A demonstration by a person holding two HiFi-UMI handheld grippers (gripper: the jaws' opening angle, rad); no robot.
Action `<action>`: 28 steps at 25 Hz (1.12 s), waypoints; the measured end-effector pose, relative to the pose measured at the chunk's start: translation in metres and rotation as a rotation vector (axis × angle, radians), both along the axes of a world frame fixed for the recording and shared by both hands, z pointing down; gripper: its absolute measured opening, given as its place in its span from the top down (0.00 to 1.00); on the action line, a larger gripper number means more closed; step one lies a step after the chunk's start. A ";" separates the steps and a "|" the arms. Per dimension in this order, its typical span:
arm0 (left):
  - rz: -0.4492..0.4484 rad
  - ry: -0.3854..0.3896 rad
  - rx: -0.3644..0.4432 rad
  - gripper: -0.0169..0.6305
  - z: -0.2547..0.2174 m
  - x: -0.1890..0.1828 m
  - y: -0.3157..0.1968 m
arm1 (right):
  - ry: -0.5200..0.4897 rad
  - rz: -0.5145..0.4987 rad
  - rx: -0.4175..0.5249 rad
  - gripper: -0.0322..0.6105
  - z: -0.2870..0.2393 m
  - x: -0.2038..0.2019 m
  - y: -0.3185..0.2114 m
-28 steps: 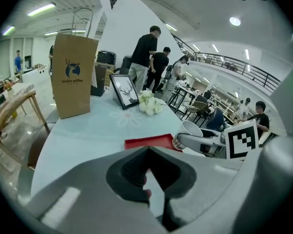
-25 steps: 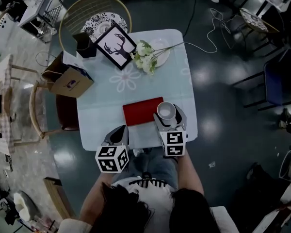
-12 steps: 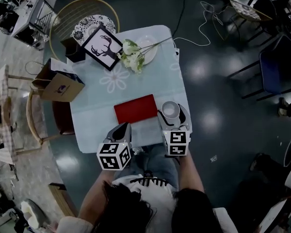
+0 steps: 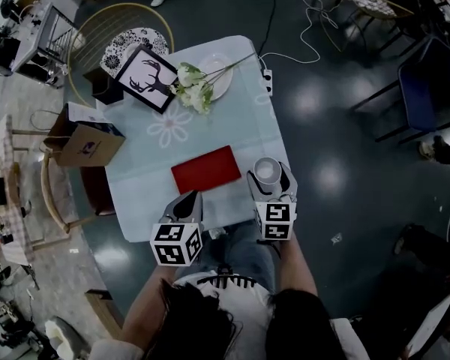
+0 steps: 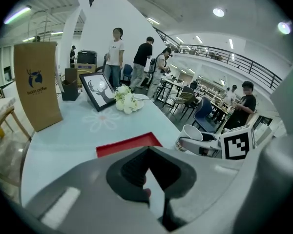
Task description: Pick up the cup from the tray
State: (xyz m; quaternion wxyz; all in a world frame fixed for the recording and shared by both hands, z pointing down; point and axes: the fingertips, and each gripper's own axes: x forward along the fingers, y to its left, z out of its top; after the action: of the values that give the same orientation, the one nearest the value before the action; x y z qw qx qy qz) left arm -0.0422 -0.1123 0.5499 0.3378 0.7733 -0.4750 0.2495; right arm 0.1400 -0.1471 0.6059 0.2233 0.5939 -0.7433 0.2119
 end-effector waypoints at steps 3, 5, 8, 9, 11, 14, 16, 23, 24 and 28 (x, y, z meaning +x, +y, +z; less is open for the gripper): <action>-0.002 -0.018 -0.014 0.97 0.003 -0.006 0.005 | -0.002 0.000 -0.006 0.36 0.005 0.001 0.003; -0.007 -0.022 -0.021 0.97 0.004 -0.009 0.007 | -0.002 0.003 -0.005 0.36 0.007 0.003 0.004; -0.011 -0.031 -0.026 0.97 0.005 -0.013 0.008 | -0.003 0.012 0.004 0.36 0.010 0.005 0.006; -0.012 -0.030 -0.029 0.97 0.005 -0.013 0.009 | -0.004 0.015 0.008 0.36 0.010 0.005 0.007; -0.016 -0.023 -0.030 0.97 0.005 -0.013 0.009 | -0.009 0.019 0.014 0.36 0.011 0.005 0.008; -0.013 -0.023 -0.028 0.97 0.006 -0.013 0.010 | -0.026 0.028 0.033 0.34 0.009 0.004 0.007; -0.011 -0.027 -0.032 0.97 0.007 -0.014 0.013 | -0.043 0.029 0.046 0.30 0.005 0.003 0.007; -0.016 -0.035 -0.034 0.97 0.008 -0.019 0.021 | -0.045 0.055 0.088 0.27 -0.014 0.009 0.004; -0.019 -0.034 -0.031 0.97 0.008 -0.020 0.022 | -0.045 0.061 0.100 0.26 -0.019 0.011 0.003; -0.038 -0.021 -0.014 0.97 0.003 -0.023 0.020 | -0.031 0.050 0.140 0.26 -0.042 0.012 -0.001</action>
State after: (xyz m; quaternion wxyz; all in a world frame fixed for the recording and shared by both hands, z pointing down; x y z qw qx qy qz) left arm -0.0650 -0.0919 0.5527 0.3431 0.7590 -0.4915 0.2544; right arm 0.1518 -0.1485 0.5639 0.1640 0.6232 -0.7446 0.1742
